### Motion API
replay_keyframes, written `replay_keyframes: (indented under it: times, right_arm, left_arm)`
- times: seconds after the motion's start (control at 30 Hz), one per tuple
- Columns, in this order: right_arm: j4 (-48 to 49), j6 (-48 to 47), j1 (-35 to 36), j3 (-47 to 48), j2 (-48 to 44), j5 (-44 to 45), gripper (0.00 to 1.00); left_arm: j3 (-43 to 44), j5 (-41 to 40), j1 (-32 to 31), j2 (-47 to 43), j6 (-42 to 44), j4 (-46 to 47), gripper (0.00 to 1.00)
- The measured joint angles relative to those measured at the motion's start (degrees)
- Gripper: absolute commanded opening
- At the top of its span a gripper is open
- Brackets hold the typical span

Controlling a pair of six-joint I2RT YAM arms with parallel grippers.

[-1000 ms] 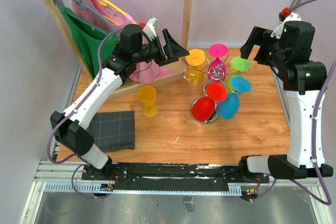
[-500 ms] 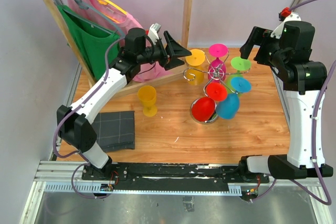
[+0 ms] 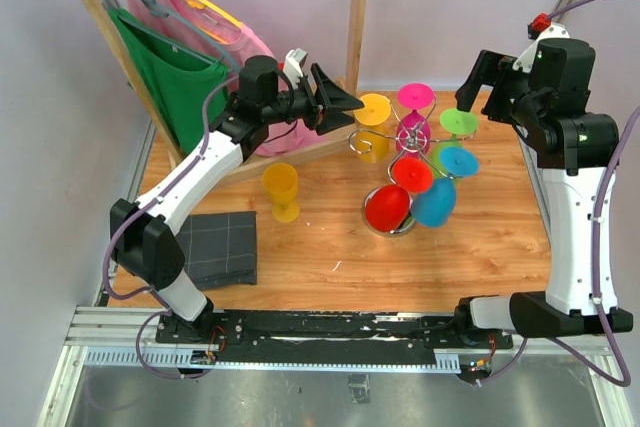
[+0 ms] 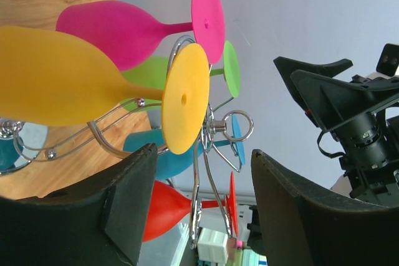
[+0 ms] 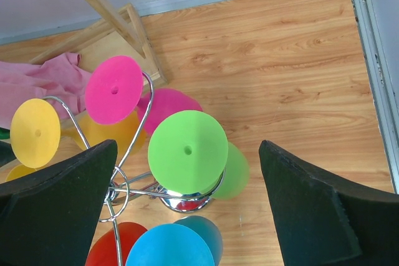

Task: Take the wine glass off the wine glass rack
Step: Pick up the wine glass from the wine rack.

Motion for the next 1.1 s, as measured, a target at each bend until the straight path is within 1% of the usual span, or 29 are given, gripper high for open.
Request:
replay_keyframes:
  times: [0.07, 0.27, 0.57, 0.73, 0.87, 0.97, 1.1]
  right_arm:
    - [0.0, 0.0, 0.0, 0.0, 0.0, 0.0, 0.98]
    - [0.0, 0.0, 0.0, 0.0, 0.0, 0.0, 0.99]
    - [0.8, 0.0, 0.0, -1.0, 0.0, 0.0, 0.98]
    - [0.9, 0.0, 0.0, -1.1, 0.0, 0.0, 0.99]
    - [1.0, 0.0, 0.0, -1.2, -0.1, 0.0, 0.98]
    - [1.2, 0.0, 0.0, -1.4, -0.3, 0.0, 0.99]
    - [1.2, 0.0, 0.0, -1.5, -0.4, 0.0, 0.98]
  left_arm:
    - [-0.5, 0.1, 0.0, 0.0, -0.2, 0.2, 0.64]
    - [-1.1, 0.2, 0.0, 0.2, -0.9, 0.6, 0.52]
    - [-1.2, 0.3, 0.0, 0.2, -1.6, 1.0, 0.49]
    - [-1.3, 0.4, 0.0, 0.3, -1.7, 1.1, 0.44]
    - [-1.3, 0.4, 0.0, 0.4, -1.7, 1.2, 0.43]
    - [-1.5, 0.4, 0.0, 0.5, -1.7, 1.3, 0.39]
    - [-1.6, 0.4, 0.0, 0.5, -1.8, 1.5, 0.31]
